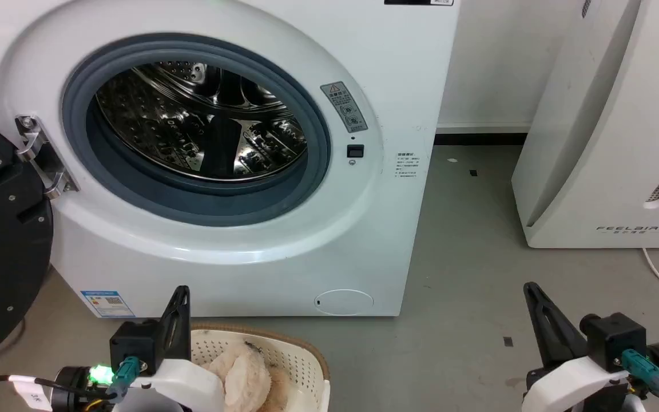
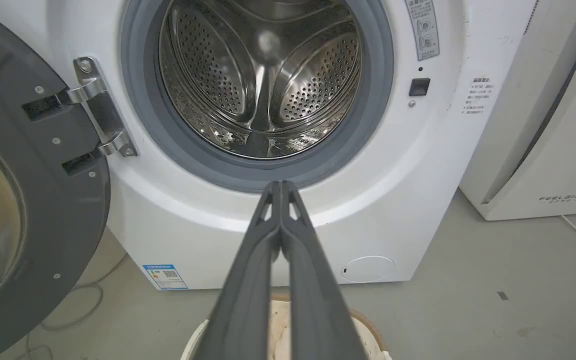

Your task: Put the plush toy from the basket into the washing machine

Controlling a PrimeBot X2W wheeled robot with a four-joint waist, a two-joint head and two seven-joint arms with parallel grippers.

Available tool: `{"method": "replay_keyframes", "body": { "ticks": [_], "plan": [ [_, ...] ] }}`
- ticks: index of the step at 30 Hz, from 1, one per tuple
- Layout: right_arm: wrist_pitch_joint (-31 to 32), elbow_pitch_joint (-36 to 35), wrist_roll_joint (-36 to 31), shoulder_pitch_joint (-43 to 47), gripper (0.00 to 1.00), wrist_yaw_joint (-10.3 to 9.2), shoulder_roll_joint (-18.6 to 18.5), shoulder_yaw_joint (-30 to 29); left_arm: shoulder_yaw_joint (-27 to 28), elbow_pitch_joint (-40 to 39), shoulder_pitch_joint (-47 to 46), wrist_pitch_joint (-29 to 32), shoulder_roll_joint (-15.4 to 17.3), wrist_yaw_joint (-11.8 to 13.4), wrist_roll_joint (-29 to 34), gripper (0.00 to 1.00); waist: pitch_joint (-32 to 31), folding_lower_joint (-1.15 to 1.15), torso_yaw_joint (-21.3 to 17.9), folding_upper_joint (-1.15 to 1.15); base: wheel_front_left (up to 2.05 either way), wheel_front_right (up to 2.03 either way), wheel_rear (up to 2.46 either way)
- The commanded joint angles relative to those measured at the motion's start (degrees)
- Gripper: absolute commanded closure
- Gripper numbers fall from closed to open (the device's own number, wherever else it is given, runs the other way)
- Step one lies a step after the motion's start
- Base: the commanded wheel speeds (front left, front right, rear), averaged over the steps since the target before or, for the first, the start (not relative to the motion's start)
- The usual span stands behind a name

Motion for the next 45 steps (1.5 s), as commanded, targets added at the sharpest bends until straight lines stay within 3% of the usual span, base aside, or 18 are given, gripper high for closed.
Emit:
{"method": "replay_keyframes", "body": {
  "ticks": [1, 16, 17, 31, 45],
  "plan": [
    [0.08, 0.13, -0.44, -0.79, 1.00, 0.03, -0.08, 0.01, 0.05, -0.27, -0.87, 0.02, 0.00, -0.25, 0.09, 1.00, 0.00, 0.00, 0.00, 0.00, 0.00, 0.00, 0.00],
    [0.08, 0.13, -0.44, -0.79, 1.00, 0.03, -0.08, 0.01, 0.05, -0.27, -0.87, 0.02, 0.00, -0.25, 0.09, 1.00, 0.00, 0.00, 0.00, 0.00, 0.00, 0.00, 0.00],
    [-0.01, 0.00, 0.00, 0.00, 0.00, 0.00, 0.00, 0.02, 0.01, 0.00, 0.00, 0.00, 0.00, 0.00, 0.00, 0.00, 0.00, 0.00, 0.00, 0.00, 0.00, 0.00, 0.00],
    [-1.52, -0.87, 1.85, -0.15, 0.00, 0.00, -0.01, -0.68, -0.84, 1.62, -1.38, -1.53, 0.11, 0.88, -0.35, 0.00, 1.10, 0.00, -0.05, 0.00, 0.00, 0.00, 0.00],
    [-3.07, -1.57, 3.86, -1.99, 0.00, 0.01, -0.02, -1.07, -1.01, 10.02, -7.11, -3.08, 0.64, -0.45, -1.60, 0.00, 6.00, 0.00, -1.02, 0.00, 0.00, 0.00, 0.00]
  ]
}}
